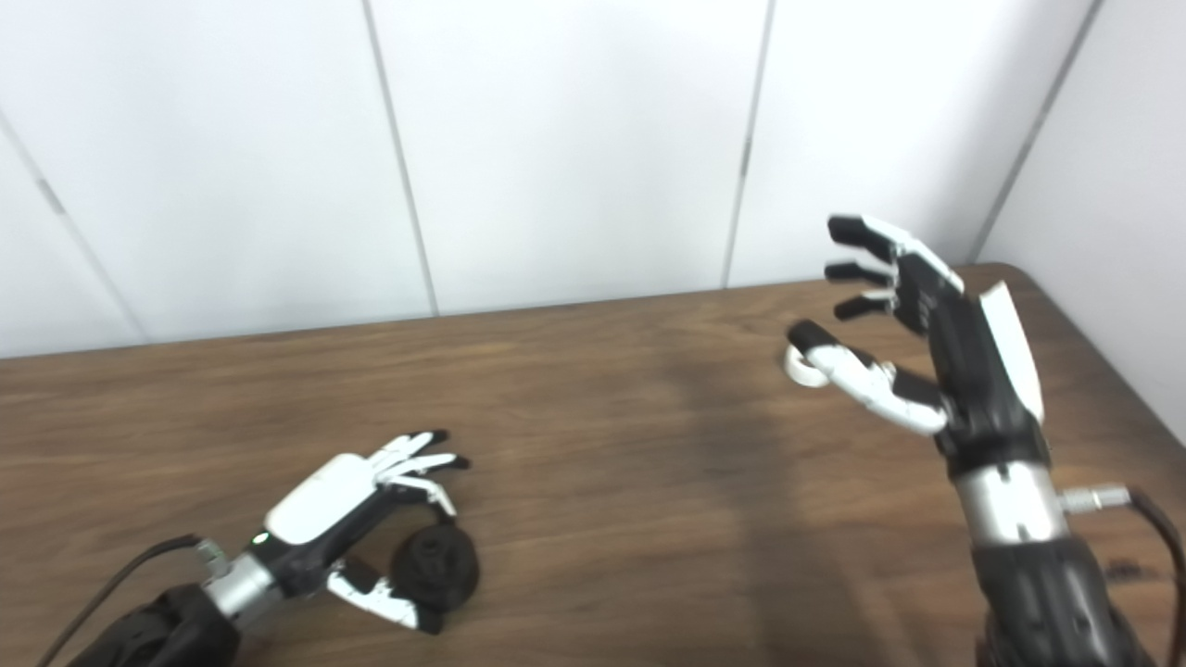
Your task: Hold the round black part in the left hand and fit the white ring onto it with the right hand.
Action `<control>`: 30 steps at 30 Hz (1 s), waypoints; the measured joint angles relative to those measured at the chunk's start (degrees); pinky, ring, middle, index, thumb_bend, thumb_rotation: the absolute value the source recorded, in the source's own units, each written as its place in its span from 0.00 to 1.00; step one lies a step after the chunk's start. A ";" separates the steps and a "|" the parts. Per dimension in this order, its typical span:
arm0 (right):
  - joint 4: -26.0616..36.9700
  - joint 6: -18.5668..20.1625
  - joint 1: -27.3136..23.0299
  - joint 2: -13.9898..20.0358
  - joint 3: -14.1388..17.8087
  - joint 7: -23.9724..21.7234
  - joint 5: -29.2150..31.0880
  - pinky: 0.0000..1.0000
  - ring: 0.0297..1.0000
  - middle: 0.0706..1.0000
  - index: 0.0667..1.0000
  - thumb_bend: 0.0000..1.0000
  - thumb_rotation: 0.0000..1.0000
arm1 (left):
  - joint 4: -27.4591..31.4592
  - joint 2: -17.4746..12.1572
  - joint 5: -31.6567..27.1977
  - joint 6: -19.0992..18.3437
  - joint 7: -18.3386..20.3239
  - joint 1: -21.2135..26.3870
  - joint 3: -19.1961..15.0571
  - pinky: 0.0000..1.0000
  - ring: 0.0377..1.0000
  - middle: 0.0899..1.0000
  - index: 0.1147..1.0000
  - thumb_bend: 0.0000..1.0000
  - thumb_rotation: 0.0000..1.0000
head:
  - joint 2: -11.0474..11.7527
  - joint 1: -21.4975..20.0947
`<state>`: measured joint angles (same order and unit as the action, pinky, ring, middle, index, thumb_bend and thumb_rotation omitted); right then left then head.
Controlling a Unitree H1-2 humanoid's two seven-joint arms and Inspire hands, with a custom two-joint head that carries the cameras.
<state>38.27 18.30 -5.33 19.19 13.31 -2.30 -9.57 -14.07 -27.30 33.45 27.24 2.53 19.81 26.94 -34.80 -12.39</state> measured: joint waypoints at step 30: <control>-44.86 -14.06 -20.65 25.23 -22.38 -13.09 -24.37 0.95 0.98 0.87 0.69 0.95 0.19 | -3.02 -4.47 -4.55 0.53 -8.01 2.54 8.67 1.00 1.00 0.88 0.42 0.52 0.06 | 4.66 -6.68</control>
<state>-6.60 4.24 -25.97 44.42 -9.07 -15.38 -33.95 -17.09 -31.77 28.90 27.77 -5.47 22.34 35.61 -30.15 -19.07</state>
